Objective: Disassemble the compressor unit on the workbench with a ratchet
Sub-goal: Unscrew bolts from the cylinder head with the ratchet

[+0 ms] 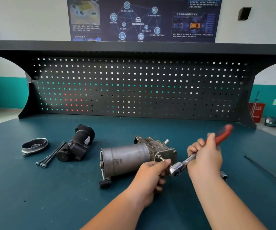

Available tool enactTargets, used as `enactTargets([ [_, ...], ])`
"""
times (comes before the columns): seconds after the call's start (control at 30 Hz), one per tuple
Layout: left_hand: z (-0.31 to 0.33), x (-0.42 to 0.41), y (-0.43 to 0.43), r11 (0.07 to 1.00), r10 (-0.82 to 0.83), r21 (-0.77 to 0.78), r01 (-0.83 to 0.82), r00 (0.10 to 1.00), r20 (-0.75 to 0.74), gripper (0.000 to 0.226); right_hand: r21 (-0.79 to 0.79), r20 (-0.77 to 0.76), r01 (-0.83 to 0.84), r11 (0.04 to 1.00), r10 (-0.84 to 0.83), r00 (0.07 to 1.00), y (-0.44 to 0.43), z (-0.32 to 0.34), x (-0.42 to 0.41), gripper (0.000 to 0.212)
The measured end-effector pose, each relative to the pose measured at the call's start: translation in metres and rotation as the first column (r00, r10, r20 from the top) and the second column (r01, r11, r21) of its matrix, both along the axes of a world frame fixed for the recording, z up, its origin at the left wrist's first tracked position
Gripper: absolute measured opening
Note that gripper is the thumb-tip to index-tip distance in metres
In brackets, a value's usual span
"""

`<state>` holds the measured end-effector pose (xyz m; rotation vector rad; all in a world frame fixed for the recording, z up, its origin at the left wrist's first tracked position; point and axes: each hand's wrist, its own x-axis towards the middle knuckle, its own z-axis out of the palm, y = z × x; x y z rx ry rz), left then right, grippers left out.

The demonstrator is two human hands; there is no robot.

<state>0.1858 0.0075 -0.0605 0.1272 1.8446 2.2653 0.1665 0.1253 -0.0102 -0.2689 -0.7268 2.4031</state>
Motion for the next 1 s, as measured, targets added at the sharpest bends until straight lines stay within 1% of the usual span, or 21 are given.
enactTargets([
  [0.07, 0.001, 0.0, -0.002, 0.998, 0.035, -0.05, -0.036, 0.999, -0.008, 0.043, 0.195, -0.119, 0.078, 0.978, -0.055, 0.991, -0.008, 0.004, 0.005, 0.019],
  [0.17, 0.003, 0.0, -0.001, 0.993, 0.042, -0.105, -0.048, 0.998, -0.053, 0.046, 0.423, -0.266, 0.137, 0.896, -0.022, 0.964, -0.02, 0.005, 0.015, 0.014],
  [0.23, 0.002, 0.0, 0.0, 0.994, 0.035, -0.102, -0.042, 0.997, -0.071, 0.052, 0.526, -0.322, 0.149, 0.837, 0.034, 0.946, -0.024, 0.006, 0.017, 0.014],
  [0.3, 0.002, -0.001, 0.001, 0.996, 0.041, -0.079, -0.046, 0.997, -0.07, 0.054, 0.558, -0.327, 0.135, 0.819, 0.067, 0.943, -0.023, 0.007, 0.017, 0.015],
  [0.37, 0.001, -0.001, 0.001, 0.997, 0.043, -0.057, -0.047, 0.997, -0.067, 0.055, 0.486, -0.264, 0.101, 0.868, 0.036, 0.964, -0.019, 0.006, 0.013, 0.014],
  [0.4, 0.001, 0.0, 0.001, 0.998, 0.039, -0.048, -0.043, 0.997, -0.066, 0.055, 0.405, -0.203, 0.075, 0.911, 0.01, 0.979, -0.014, 0.005, 0.01, 0.015],
  [0.47, 0.001, 0.0, 0.002, 0.999, 0.03, -0.02, -0.031, 0.998, -0.062, 0.056, 0.163, -0.055, 0.004, 0.987, 0.005, 0.998, -0.005, 0.001, 0.002, 0.019],
  [0.5, 0.001, 0.0, 0.002, 1.0, 0.02, 0.004, -0.02, 0.998, -0.059, 0.056, 0.02, 0.013, -0.035, 0.999, 0.035, 0.999, -0.001, -0.003, -0.001, 0.021],
  [0.53, 0.001, 0.0, 0.003, 1.0, 0.007, 0.031, -0.005, 0.998, -0.057, 0.055, -0.11, 0.062, -0.072, 0.991, 0.079, 0.995, 0.003, -0.007, -0.003, 0.024],
  [0.57, 0.001, 0.0, 0.003, 0.998, -0.008, 0.058, 0.011, 0.998, -0.054, 0.055, -0.207, 0.089, -0.097, 0.974, 0.118, 0.989, 0.005, -0.011, -0.005, 0.028],
  [0.6, 0.001, 0.0, 0.003, 0.997, -0.022, 0.077, 0.026, 0.999, -0.05, 0.054, -0.259, 0.102, -0.108, 0.96, 0.139, 0.985, 0.007, -0.015, -0.006, 0.03],
  [0.63, 0.0, 0.0, 0.003, 0.996, -0.033, 0.087, 0.037, 0.998, -0.044, 0.054, -0.269, 0.111, -0.109, 0.957, 0.143, 0.983, 0.007, -0.017, -0.007, 0.031],
  [0.67, 0.001, -0.001, 0.003, 0.995, -0.036, 0.089, 0.039, 0.999, -0.037, 0.053, -0.242, 0.114, -0.102, 0.965, 0.132, 0.985, 0.007, -0.017, -0.007, 0.03],
  [0.73, 0.001, -0.001, 0.002, 0.997, -0.024, 0.072, 0.025, 0.999, -0.021, 0.045, -0.112, 0.079, -0.055, 0.992, 0.064, 0.995, 0.004, -0.01, -0.005, 0.022],
  [0.77, 0.002, -0.001, 0.001, 0.999, -0.014, 0.051, 0.015, 1.0, -0.017, 0.042, -0.022, 0.033, -0.016, 1.0, 0.016, 0.999, 0.001, -0.005, -0.003, 0.02],
  [0.83, 0.002, -0.001, 0.0, 1.0, -0.003, -0.011, 0.003, 1.0, -0.015, 0.044, 0.179, -0.104, 0.074, 0.981, -0.056, 0.993, -0.007, 0.002, 0.004, 0.019],
  [0.87, 0.002, -0.001, -0.001, 0.999, -0.004, -0.045, 0.003, 1.0, -0.015, 0.048, 0.28, -0.183, 0.112, 0.954, -0.062, 0.981, -0.013, 0.004, 0.008, 0.018],
  [0.93, 0.001, -0.001, 0.0, 0.996, -0.01, -0.093, 0.008, 1.0, -0.016, 0.055, 0.464, -0.32, 0.167, 0.87, -0.011, 0.947, -0.023, 0.005, 0.016, 0.009],
  [0.97, 0.001, -0.001, 0.0, 0.995, -0.01, -0.102, 0.007, 1.0, -0.023, 0.055, 0.541, -0.365, 0.189, 0.82, 0.027, 0.931, -0.026, 0.004, 0.019, 0.003],
  [1.0, 0.001, -0.001, 0.0, 0.995, -0.009, -0.104, 0.005, 0.999, -0.037, 0.055, 0.601, -0.392, 0.211, 0.771, 0.054, 0.919, -0.028, 0.002, 0.021, 0.006],
])
